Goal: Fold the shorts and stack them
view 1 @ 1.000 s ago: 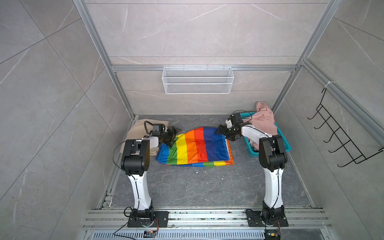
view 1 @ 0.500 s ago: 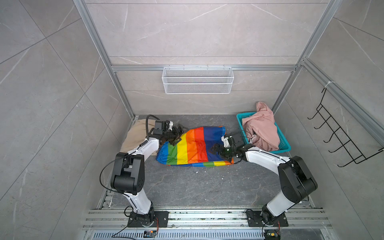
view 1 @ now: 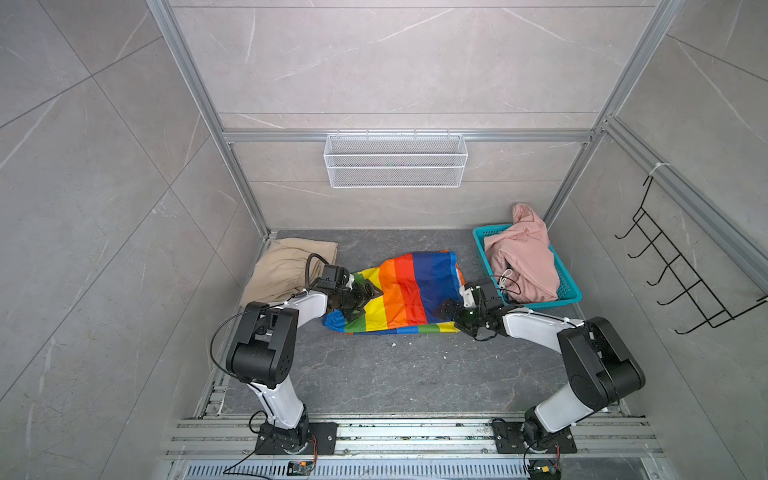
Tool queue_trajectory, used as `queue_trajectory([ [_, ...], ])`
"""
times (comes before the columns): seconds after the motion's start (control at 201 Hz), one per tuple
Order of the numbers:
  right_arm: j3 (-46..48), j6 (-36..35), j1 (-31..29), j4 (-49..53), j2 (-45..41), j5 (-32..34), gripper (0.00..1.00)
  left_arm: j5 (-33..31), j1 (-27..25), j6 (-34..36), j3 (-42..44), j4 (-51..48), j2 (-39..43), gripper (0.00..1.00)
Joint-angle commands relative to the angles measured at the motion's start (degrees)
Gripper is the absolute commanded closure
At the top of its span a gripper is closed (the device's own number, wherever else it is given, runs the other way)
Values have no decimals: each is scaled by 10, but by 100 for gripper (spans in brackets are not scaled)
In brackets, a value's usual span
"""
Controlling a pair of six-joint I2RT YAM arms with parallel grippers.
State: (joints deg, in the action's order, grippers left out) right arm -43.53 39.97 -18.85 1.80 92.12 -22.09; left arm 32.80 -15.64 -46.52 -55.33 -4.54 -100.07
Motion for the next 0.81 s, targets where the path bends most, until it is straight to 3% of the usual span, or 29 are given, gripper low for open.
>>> queue_trajectory([
  [0.0, -6, -55, 10, 113, 8, 43, 1, -30, -6, 66, -61, -55, 21, 1],
  [0.105, -39, -72, 9, 146, -18, 42, 1, -115, -4, 162, -113, -158, 57, 1],
  [0.194, -61, -83, 9, 173, -34, 45, 1, -165, 13, 203, -131, -223, 69, 1],
  [0.418, -66, -102, 9, 195, -37, 38, 1, -119, 89, 204, -65, -251, 86, 3],
  [0.802, -26, -101, 9, 161, -28, 23, 1, -169, 91, 217, -79, -296, 12, 11],
])
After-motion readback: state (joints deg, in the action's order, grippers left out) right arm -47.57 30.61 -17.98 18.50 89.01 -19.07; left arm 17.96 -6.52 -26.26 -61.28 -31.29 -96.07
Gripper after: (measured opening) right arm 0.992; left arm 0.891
